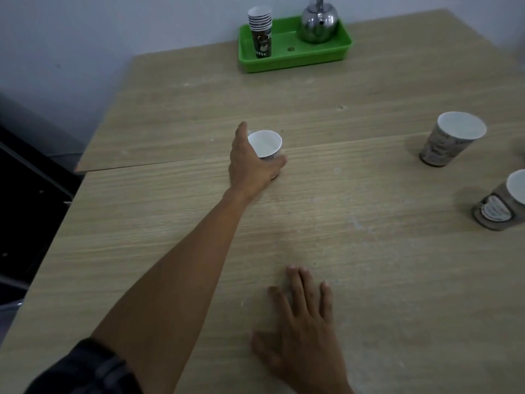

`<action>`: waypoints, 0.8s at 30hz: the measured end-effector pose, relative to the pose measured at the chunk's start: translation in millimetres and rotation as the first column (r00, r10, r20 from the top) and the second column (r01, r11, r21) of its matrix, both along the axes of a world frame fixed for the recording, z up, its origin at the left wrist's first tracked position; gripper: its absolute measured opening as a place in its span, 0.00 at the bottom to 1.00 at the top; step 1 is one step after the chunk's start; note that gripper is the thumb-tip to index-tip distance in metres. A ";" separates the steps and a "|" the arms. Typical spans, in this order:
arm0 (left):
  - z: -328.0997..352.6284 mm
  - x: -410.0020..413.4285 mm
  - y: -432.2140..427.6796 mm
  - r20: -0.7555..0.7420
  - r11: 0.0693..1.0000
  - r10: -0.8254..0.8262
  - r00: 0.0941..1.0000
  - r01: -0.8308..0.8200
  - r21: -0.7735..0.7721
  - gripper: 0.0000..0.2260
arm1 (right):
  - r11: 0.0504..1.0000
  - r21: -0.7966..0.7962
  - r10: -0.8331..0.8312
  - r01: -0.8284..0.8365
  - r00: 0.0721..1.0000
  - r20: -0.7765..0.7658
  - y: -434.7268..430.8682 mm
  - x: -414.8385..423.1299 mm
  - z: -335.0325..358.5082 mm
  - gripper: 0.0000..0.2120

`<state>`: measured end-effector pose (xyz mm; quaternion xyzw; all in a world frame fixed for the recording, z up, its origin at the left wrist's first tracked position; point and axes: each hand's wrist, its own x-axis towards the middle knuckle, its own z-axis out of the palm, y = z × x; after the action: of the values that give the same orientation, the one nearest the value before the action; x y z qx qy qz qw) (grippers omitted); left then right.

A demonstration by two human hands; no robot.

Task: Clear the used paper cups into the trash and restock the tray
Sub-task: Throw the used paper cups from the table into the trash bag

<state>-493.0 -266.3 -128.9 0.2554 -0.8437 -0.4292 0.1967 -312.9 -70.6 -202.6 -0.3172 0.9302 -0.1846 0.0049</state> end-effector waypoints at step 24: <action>9.6 203.2 42.3 -0.100 0.999 -0.026 0.995 0.030 0.041 0.39 | 0.991 0.133 0.029 -0.025 0.999 -0.029 6.5 32.6 3.6 0.38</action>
<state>-289.8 -224.0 -119.3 0.2261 -0.8271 -0.4619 0.2269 -280.3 -64.1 -199.0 -0.3317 0.9360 -0.1174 0.0139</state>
